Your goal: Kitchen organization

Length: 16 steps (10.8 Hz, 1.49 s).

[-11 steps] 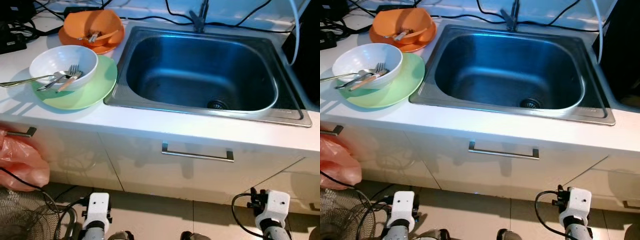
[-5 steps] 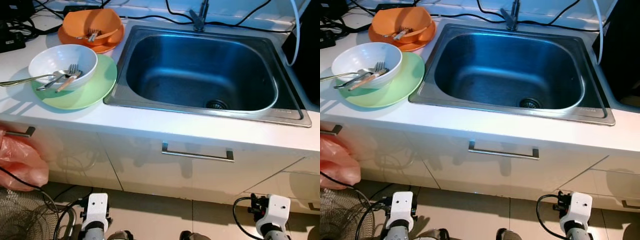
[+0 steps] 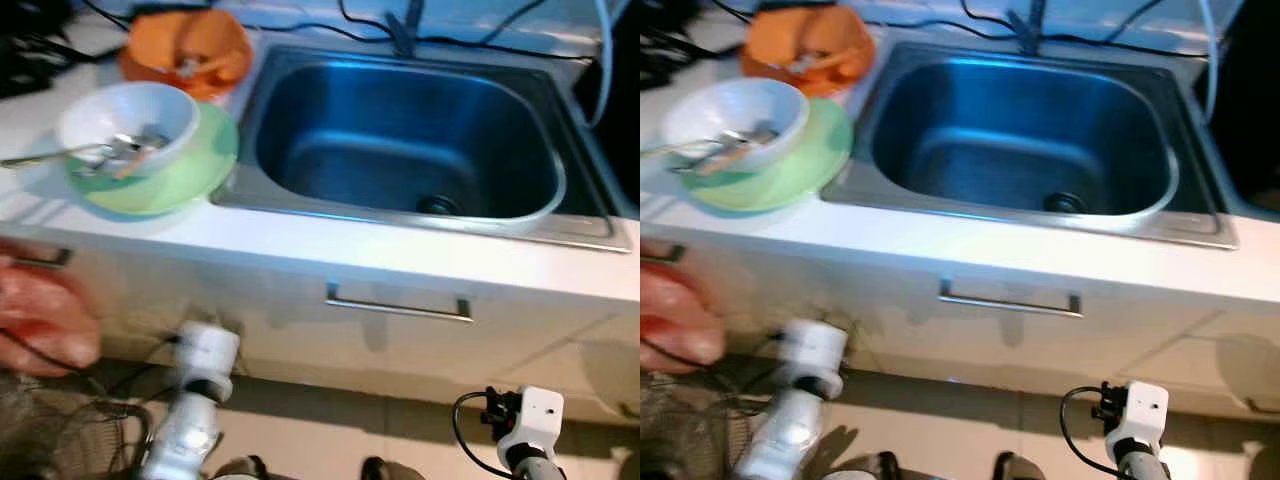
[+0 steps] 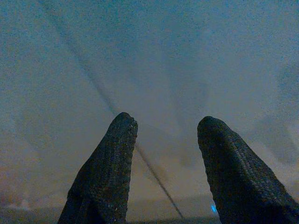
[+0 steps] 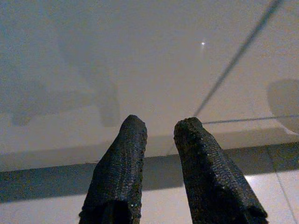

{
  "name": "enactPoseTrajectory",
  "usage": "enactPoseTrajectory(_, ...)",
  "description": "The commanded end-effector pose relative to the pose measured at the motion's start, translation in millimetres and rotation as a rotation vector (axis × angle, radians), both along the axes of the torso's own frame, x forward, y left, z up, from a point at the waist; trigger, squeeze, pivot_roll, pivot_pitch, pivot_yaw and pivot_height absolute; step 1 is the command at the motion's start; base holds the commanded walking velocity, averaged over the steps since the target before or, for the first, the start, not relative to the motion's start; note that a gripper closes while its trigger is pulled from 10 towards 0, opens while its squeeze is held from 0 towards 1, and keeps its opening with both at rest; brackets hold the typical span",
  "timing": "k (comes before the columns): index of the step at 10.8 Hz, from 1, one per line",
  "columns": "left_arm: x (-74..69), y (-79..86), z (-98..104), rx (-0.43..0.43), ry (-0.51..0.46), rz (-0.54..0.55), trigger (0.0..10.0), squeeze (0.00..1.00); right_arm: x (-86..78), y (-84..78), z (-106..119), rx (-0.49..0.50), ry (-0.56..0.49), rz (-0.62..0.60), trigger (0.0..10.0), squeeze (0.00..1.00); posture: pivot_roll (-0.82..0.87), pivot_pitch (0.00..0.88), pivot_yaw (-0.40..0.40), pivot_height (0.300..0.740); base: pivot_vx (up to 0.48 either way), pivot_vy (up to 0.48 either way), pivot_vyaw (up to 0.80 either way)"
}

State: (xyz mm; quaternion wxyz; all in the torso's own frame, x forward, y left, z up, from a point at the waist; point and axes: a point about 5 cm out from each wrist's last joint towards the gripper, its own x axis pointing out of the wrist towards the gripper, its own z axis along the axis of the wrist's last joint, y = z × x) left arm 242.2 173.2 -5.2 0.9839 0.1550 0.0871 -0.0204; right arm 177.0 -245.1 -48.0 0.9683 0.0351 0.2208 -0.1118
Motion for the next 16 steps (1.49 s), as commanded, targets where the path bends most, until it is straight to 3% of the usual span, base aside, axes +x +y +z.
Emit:
enactPoseTrajectory(1,7.4,11.3,7,-0.012,0.013,-0.002,10.0,0.00,-4.8,-2.2,-3,0.005,0.027,-0.019,10.0,0.00,0.01,0.154,-0.013,0.740,0.000,0.000,0.00)
enactPoseTrajectory(3,20.5,30.7,17,-0.057,0.033,0.001,10.0,0.00,-3.5,-1.6,-3,0.006,0.023,-0.021,10.0,0.00,0.01,0.154,-0.011,0.740,0.000,0.000,0.00)
enactPoseTrajectory(7,12.3,31.7,34,-0.066,-0.050,0.021,10.0,0.00,5.4,-10.6,11,-0.041,-0.066,-0.040,10.0,0.00,0.01,0.162,-0.013,0.740,0.000,0.000,0.00)
enactPoseTrajectory(9,3.1,34.9,54,-0.020,-0.148,0.029,10.0,0.00,18.1,-20.8,38,-0.127,-0.222,-0.054,10.0,0.00,0.01,0.171,-0.012,0.740,0.000,0.000,0.00)
enactPoseTrajectory(11,-6.0,32.0,73,-0.007,-0.204,0.025,10.0,0.00,28.1,-16.6,63,-0.190,-0.340,-0.025,10.0,0.00,0.01,0.177,-0.011,0.740,0.000,0.000,0.00)
enactPoseTrajectory(14,-25.3,24.3,93,0.035,-0.242,0.008,10.0,0.00,23.6,-10.1,94,-0.258,-0.441,-0.046,10.0,0.00,0.00,0.187,-0.015,0.740,0.000,0.000,0.00)
enactPoseTrajectory(16,-28.3,22.1,115,0.056,-0.310,0.007,10.0,0.00,25.0,-9.4,125,-0.310,-0.532,-0.073,10.0,0.00,0.00,0.188,-0.016,0.740,0.000,0.000,0.00)
